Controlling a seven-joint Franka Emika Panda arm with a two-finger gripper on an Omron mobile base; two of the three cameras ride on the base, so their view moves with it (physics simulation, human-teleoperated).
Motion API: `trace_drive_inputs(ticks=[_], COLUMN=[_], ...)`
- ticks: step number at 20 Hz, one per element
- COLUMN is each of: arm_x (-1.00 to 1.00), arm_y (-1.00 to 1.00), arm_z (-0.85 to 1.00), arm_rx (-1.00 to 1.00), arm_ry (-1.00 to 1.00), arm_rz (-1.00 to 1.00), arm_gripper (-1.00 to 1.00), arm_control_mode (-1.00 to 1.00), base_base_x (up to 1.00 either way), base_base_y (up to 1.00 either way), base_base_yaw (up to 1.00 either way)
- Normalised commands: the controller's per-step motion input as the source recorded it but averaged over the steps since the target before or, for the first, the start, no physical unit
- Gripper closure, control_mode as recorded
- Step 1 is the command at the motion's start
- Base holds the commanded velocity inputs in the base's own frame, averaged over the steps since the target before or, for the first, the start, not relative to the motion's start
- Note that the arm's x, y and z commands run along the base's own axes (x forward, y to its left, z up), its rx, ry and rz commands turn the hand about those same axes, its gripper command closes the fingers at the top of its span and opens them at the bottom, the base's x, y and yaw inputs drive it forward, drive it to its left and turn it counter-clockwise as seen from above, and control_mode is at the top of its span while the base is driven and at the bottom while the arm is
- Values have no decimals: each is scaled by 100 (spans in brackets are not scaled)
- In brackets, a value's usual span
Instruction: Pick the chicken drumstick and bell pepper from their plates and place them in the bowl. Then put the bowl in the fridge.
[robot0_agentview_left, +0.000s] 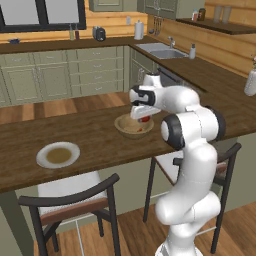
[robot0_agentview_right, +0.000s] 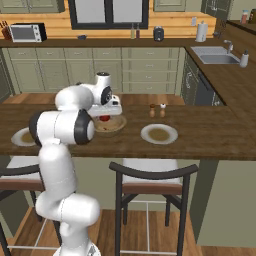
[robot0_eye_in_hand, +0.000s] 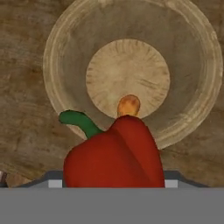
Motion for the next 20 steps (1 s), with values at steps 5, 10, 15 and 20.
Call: trace_drive_inputs(ticks=[5,10,15,20], arm_x=[71,43,30,42], arm_y=[38,46,12,0], arm_z=[-53,-39,-40,-13], arm_rx=[0,-7,-7,0], arm_ry=[4,0,5,2], arm_rz=[0,-4,-3,-1], arm_gripper=[100,100,100,100], arm_control_mode=[-100,-100,-100,-100], base_base_x=[0,0,0,0], base_base_y=[0,0,0,0], base_base_yaw=[0,0,0,0])
